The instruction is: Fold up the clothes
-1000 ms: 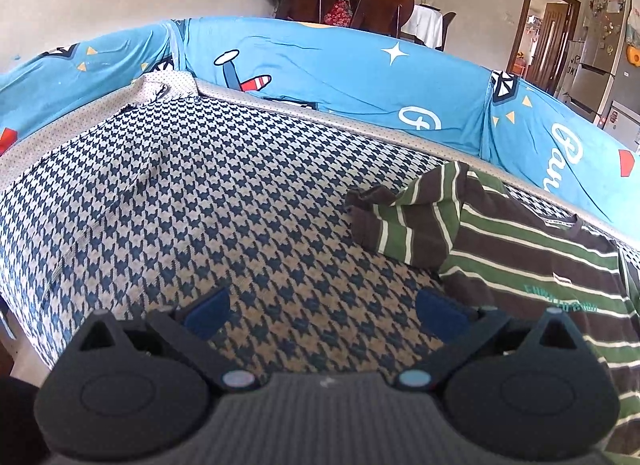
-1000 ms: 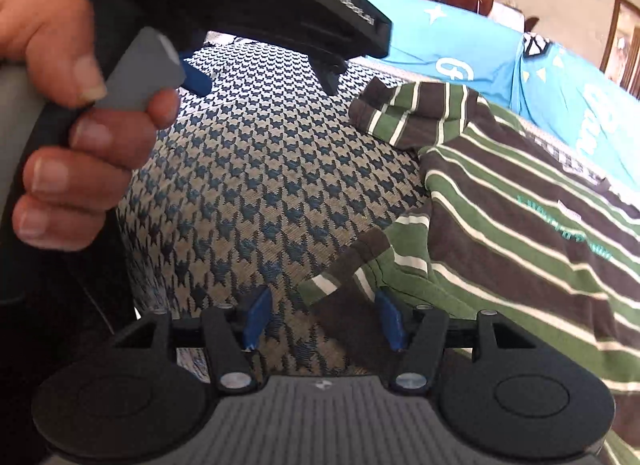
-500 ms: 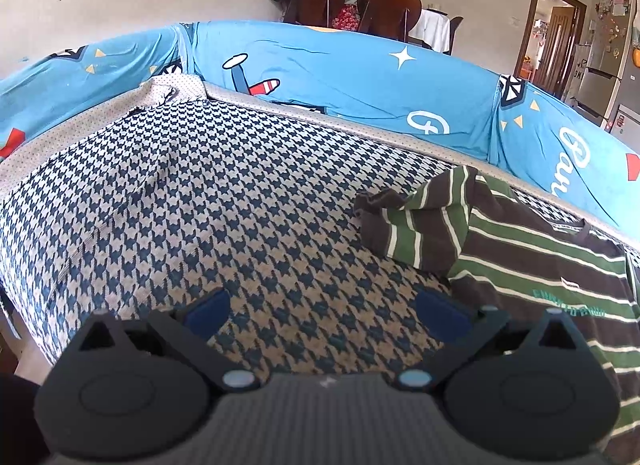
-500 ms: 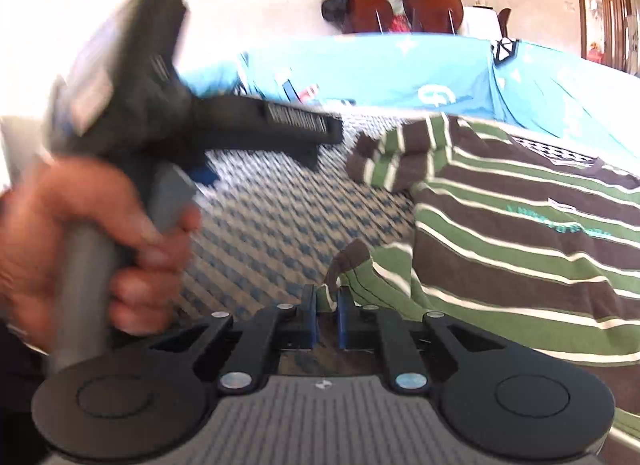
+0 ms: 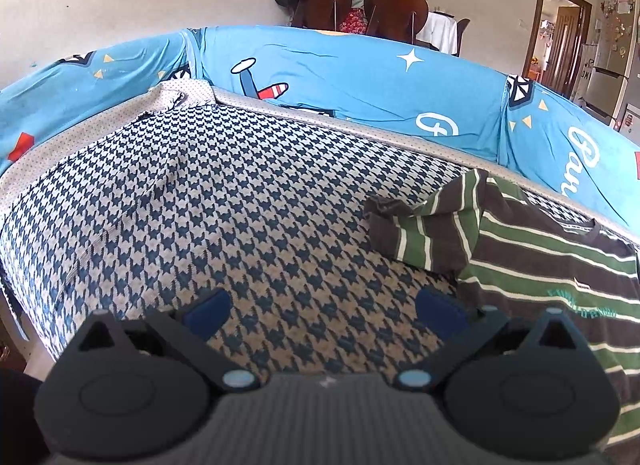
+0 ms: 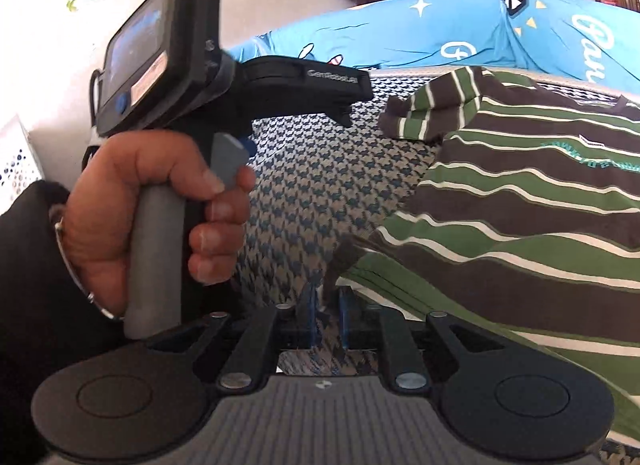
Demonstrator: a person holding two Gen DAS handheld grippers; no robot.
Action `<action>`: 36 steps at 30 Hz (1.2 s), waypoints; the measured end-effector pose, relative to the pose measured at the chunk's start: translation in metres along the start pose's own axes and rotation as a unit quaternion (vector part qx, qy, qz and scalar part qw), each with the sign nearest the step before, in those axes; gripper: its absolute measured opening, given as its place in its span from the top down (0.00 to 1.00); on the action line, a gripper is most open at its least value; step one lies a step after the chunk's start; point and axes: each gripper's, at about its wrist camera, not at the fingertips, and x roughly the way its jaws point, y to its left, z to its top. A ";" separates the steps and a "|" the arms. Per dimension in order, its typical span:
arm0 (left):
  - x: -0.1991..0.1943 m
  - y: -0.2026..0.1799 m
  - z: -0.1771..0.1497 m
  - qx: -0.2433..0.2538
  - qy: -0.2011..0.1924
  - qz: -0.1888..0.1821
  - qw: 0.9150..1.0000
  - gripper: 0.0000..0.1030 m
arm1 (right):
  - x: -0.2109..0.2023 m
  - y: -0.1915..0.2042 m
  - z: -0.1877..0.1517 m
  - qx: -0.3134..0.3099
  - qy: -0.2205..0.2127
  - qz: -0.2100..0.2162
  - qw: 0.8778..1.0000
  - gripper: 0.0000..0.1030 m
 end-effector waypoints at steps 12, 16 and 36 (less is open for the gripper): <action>0.000 -0.029 -0.013 0.053 0.003 -0.023 0.998 0.00 | -0.035 -0.021 -0.005 0.050 -0.046 -0.024 0.997 0.80; 0.000 -0.040 -0.020 0.074 0.003 -0.036 0.997 0.00 | -0.052 -0.038 -0.012 0.081 -0.066 -0.066 0.992 0.77; 0.007 -0.116 -0.084 0.214 0.041 -0.106 0.970 0.00 | -0.062 -0.089 -0.052 0.184 -0.023 -0.189 0.964 0.62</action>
